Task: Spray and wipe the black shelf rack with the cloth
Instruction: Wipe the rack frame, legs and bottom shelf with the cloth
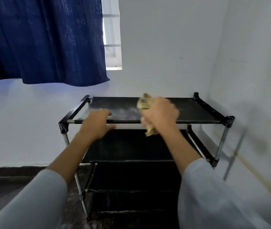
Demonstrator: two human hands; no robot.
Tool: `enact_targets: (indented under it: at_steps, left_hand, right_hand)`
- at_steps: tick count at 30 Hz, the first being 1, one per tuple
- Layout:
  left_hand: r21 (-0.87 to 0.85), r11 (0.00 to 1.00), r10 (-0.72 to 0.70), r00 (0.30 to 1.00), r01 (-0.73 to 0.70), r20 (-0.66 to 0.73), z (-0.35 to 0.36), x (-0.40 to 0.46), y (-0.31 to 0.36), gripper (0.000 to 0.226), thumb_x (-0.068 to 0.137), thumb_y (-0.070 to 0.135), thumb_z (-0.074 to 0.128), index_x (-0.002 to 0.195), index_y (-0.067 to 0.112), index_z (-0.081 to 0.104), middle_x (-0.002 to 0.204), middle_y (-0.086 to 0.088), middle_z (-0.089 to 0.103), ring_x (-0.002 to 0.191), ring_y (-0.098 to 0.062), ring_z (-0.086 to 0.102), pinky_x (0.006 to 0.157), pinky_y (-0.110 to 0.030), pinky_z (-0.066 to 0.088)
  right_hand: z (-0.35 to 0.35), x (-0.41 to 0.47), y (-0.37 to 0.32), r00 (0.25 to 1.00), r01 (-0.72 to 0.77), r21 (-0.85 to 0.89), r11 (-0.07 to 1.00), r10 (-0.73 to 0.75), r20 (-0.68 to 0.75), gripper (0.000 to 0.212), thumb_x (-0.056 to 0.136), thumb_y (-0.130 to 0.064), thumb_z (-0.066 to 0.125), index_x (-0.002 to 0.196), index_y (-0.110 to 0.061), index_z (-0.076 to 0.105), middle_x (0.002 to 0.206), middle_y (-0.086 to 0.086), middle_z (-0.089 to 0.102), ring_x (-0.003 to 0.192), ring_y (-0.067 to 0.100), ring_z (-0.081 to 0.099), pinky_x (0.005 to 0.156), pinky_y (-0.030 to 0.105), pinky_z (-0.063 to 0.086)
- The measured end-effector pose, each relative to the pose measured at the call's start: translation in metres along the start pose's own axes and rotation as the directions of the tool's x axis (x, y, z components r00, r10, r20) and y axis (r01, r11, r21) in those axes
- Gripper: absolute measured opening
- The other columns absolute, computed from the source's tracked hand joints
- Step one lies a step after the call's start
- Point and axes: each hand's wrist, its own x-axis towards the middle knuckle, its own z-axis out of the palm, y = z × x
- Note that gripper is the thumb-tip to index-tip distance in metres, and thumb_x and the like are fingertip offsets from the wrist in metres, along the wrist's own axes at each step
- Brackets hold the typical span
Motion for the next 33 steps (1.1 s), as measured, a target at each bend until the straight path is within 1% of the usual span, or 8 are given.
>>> enact_targets:
  at_steps: [4,9,14,19,22,27,30,33]
  left_hand:
    - [-0.181,0.983,0.009,0.994,-0.029,-0.112,0.030,0.002,0.026,0.013,0.086,0.015,0.062,0.097,0.011,0.068,0.099,-0.011,0.069,0.094,-0.031,0.062,0.080,-0.042,0.051]
    - [-0.221,0.974,-0.097,0.968,0.045,-0.232,0.046,0.005,0.030,0.010,0.088,0.014,0.062,0.096,0.013,0.068,0.087,-0.005,0.063,0.078,-0.020,0.054,0.067,-0.032,0.042]
    - [-0.241,0.970,-0.094,0.953,0.023,-0.287,0.051,0.006,0.030,0.011,0.090,0.012,0.060,0.097,0.012,0.068,0.083,-0.002,0.062,0.075,-0.014,0.050,0.067,-0.029,0.040]
    - [-0.335,0.942,-0.115,0.949,0.010,-0.294,0.054,0.003,0.029,0.016,0.089,0.011,0.061,0.102,0.011,0.069,0.095,-0.005,0.068,0.080,-0.014,0.055,0.075,-0.028,0.044]
    - [-0.327,0.945,-0.116,0.952,0.019,-0.282,0.053,0.001,0.029,0.020,0.088,0.013,0.064,0.107,0.009,0.068,0.102,-0.011,0.067,0.090,-0.021,0.060,0.078,-0.025,0.041]
    - [-0.272,0.962,-0.096,0.962,0.023,-0.256,0.046,-0.007,0.042,0.025,0.087,0.022,0.065,0.104,0.003,0.069,0.103,-0.013,0.067,0.102,-0.029,0.058,0.084,-0.035,0.042]
    - [-0.247,0.968,-0.094,0.968,0.036,-0.231,0.042,-0.009,0.043,0.026,0.089,0.024,0.063,0.104,0.003,0.069,0.104,-0.011,0.066,0.100,-0.028,0.061,0.081,-0.033,0.043]
    - [-0.276,0.959,-0.124,0.968,0.061,-0.216,0.041,-0.010,0.047,0.021,0.090,0.022,0.062,0.100,0.004,0.067,0.103,-0.010,0.066,0.099,-0.026,0.060,0.081,-0.030,0.041]
  right_hand:
    - [0.042,-0.025,-0.016,0.970,0.242,0.041,0.969,-0.243,0.013,0.021,0.091,-0.037,0.057,0.100,-0.019,0.062,0.102,0.001,0.058,0.092,0.028,0.062,0.065,0.028,0.032]
    - [0.026,-0.005,0.045,0.999,0.026,0.101,0.995,-0.029,0.037,0.028,0.087,-0.045,0.059,0.089,-0.017,0.057,0.090,0.002,0.061,0.081,0.024,0.062,0.065,0.027,0.037]
    - [-0.001,-0.007,0.123,0.989,-0.126,0.210,0.969,0.139,-0.050,0.031,0.091,-0.046,0.056,0.078,-0.018,0.058,0.056,-0.005,0.061,0.037,0.005,0.053,0.034,0.012,0.033]
    - [-0.005,0.001,0.166,0.895,-0.299,0.274,0.914,0.368,-0.250,0.028,0.086,-0.040,0.065,0.089,-0.014,0.056,0.077,0.003,0.060,0.066,0.023,0.054,0.065,0.028,0.043]
    - [0.020,0.001,0.148,0.858,-0.322,0.376,0.869,0.436,-0.271,0.020,0.083,-0.026,0.069,0.099,-0.017,0.061,0.085,0.002,0.067,0.065,0.017,0.060,0.060,0.021,0.045]
    - [0.067,-0.037,0.056,0.977,-0.096,0.428,0.899,0.167,-0.131,0.065,0.074,-0.015,0.071,0.133,-0.034,0.050,0.116,-0.007,0.064,0.094,0.021,0.064,0.074,0.024,0.045]
    - [0.088,-0.051,0.029,0.985,0.143,0.395,0.907,-0.093,-0.144,0.058,0.082,-0.018,0.066,0.137,-0.029,0.051,0.146,-0.019,0.041,0.095,0.017,0.058,0.070,0.019,0.036]
    - [0.090,-0.046,0.056,0.964,0.226,0.401,0.888,-0.144,-0.225,0.061,0.081,-0.016,0.070,0.136,-0.035,0.051,0.142,-0.023,0.045,0.086,0.011,0.058,0.062,0.014,0.037]
